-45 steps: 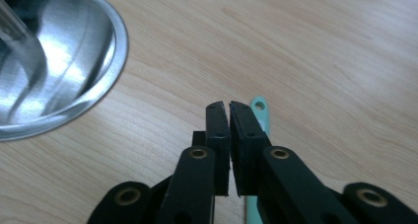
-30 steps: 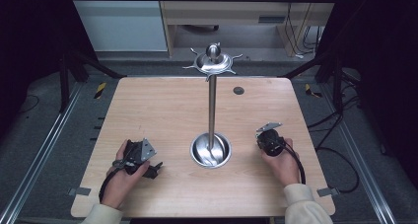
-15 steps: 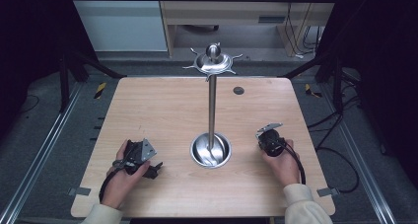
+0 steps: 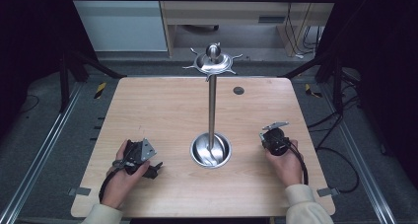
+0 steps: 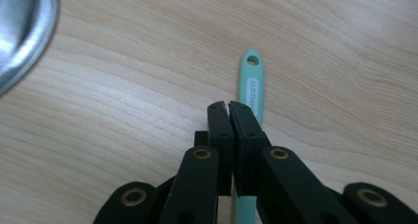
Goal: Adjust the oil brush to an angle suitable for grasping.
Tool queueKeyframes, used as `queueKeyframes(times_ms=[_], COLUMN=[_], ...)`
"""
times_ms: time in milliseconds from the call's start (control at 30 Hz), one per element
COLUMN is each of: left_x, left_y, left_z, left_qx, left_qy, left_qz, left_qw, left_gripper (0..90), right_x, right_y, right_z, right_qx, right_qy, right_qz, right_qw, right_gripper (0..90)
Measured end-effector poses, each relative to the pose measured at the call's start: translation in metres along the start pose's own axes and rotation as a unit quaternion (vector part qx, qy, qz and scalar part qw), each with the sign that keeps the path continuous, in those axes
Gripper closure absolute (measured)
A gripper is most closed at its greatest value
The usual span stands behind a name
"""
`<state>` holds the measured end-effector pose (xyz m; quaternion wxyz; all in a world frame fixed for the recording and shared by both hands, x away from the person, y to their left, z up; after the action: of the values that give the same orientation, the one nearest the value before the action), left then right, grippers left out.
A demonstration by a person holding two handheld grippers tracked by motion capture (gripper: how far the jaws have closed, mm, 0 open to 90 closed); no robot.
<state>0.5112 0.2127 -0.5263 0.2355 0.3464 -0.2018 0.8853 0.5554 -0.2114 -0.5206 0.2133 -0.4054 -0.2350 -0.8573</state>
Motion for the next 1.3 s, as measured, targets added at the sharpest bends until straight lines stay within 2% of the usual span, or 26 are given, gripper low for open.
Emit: queueKeyframes(times_ms=[67, 200, 300, 467, 567, 600, 633, 700, 833, 967, 1300], left_x=[0.0, 0.0, 0.0, 0.001, 0.001, 0.001, 0.001, 0.001, 0.0, 0.0, 0.0], left_y=[0.0, 0.001, 0.0, 0.0, 0.0, 0.0, 0.0, 0.0, 0.001, 0.001, 0.001], left_z=[0.0, 0.0, -0.001, -0.001, -0.001, -0.001, -0.001, -0.001, -0.001, -0.001, -0.001], left_qx=[0.001, 0.001, 0.002, 0.003, 0.002, 0.003, 0.003, 0.003, 0.004, 0.004, 0.003], left_qy=[0.0, 0.0, 0.0, 0.0, 0.0, 0.0, 0.0, 0.0, -0.001, 0.0, -0.002], left_qz=[0.001, 0.001, 0.0, 0.0, 0.001, 0.0, 0.0, 0.0, 0.0, -0.001, -0.002], left_qw=[1.0, 1.0, 1.0, 1.0, 1.0, 1.0, 1.0, 1.0, 1.0, 1.0, 1.0], left_gripper=[3.1, 3.1, 3.1, 3.1, 3.1, 3.1, 3.1, 3.1, 3.1, 3.1, 3.1], right_x=[0.006, 0.016, 0.026, 0.039, 0.042, 0.042, 0.042, 0.04, 0.037, 0.027, 0.018], right_y=[0.002, 0.005, 0.006, 0.006, 0.007, 0.008, 0.008, 0.01, 0.011, 0.011, 0.01], right_z=[-0.001, -0.005, -0.008, -0.01, -0.011, -0.012, -0.012, -0.014, -0.015, -0.02, -0.024], right_qx=[-0.01, -0.023, -0.021, -0.015, -0.015, -0.012, -0.012, -0.019, -0.025, -0.035, -0.036], right_qy=[0.002, -0.011, -0.023, -0.058, -0.074, -0.085, -0.085, -0.101, -0.115, -0.139, -0.164], right_qz=[0.004, 0.021, 0.024, 0.03, 0.035, 0.036, 0.036, 0.047, 0.056, 0.072, 0.087], right_qw=[0.9999, 0.9995, 0.9992, 0.9978, 0.9965, 0.9956, 0.9956, 0.9936, 0.9915, 0.9871, 0.982], right_gripper=[87.1, 83.7, 77.5, 67.5, 65.0, 62.4, 62.4, 59.7, 59.0, 61.5, 66.2])
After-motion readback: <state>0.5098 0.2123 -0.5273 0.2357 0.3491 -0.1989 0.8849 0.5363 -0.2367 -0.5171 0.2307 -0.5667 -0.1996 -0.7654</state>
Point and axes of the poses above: each handheld gripper's, and its own axes: x roughly backward along the jaws, z roughly out of its top, y roughly to its right, the point moved 6 cm from there along -x, roughly forward along the jaws, and after that the axes turned 15 degrees about x, right-handed, at the moved point
